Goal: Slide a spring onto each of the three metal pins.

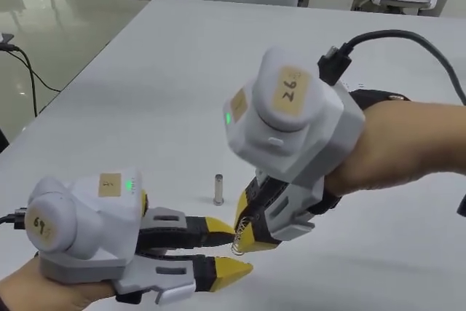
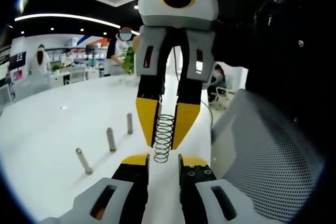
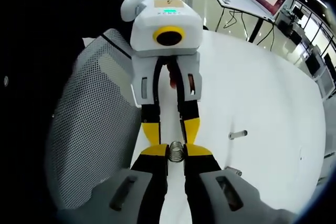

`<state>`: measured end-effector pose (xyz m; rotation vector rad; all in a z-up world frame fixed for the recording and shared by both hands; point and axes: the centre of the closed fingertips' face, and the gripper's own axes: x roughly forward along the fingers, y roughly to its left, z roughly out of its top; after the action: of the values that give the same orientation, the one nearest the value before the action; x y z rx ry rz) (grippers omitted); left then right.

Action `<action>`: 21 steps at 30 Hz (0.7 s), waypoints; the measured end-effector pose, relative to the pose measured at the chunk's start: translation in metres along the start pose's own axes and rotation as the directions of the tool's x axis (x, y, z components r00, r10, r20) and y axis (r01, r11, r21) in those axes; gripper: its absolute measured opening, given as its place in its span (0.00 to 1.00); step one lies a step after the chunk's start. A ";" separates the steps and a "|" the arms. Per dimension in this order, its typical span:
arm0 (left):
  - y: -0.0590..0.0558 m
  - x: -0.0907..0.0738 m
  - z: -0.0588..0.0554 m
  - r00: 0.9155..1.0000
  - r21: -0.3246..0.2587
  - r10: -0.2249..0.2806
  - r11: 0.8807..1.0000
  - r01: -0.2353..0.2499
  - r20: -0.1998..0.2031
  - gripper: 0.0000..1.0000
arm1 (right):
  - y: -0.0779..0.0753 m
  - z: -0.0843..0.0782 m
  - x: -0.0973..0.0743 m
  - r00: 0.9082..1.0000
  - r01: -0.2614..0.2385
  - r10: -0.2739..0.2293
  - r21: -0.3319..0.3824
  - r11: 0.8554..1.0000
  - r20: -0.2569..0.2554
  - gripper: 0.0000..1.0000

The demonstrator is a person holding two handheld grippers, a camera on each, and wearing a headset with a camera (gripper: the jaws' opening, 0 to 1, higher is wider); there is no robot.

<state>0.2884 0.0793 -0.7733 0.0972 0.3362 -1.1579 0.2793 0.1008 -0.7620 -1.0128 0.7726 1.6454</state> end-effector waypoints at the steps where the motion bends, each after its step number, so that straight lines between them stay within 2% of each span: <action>1: 0.001 0.000 -0.001 1.000 -0.002 0.003 1.000 -0.003 -0.002 0.17 | -0.001 -0.001 0.000 1.000 0.000 0.000 0.001 1.000 -0.001 0.08; 6: 0.004 -0.002 -0.002 1.000 -0.012 0.025 1.000 -0.025 0.002 0.25 | -0.004 -0.002 -0.001 1.000 0.005 -0.005 0.002 1.000 -0.005 0.08; 11: 0.007 -0.005 -0.004 0.999 -0.026 0.045 0.999 -0.045 0.006 0.30 | -0.007 -0.003 -0.002 1.000 0.011 -0.011 0.004 1.000 -0.006 0.08; 21: 0.014 -0.011 -0.010 0.994 -0.060 0.105 0.993 -0.105 0.003 0.47 | -0.015 -0.007 -0.006 1.000 0.028 -0.028 0.012 1.000 -0.012 0.08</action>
<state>0.2951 0.0975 -0.7802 0.0587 0.3562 -1.0434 0.2957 0.0967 -0.7601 -1.0207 0.7722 1.6106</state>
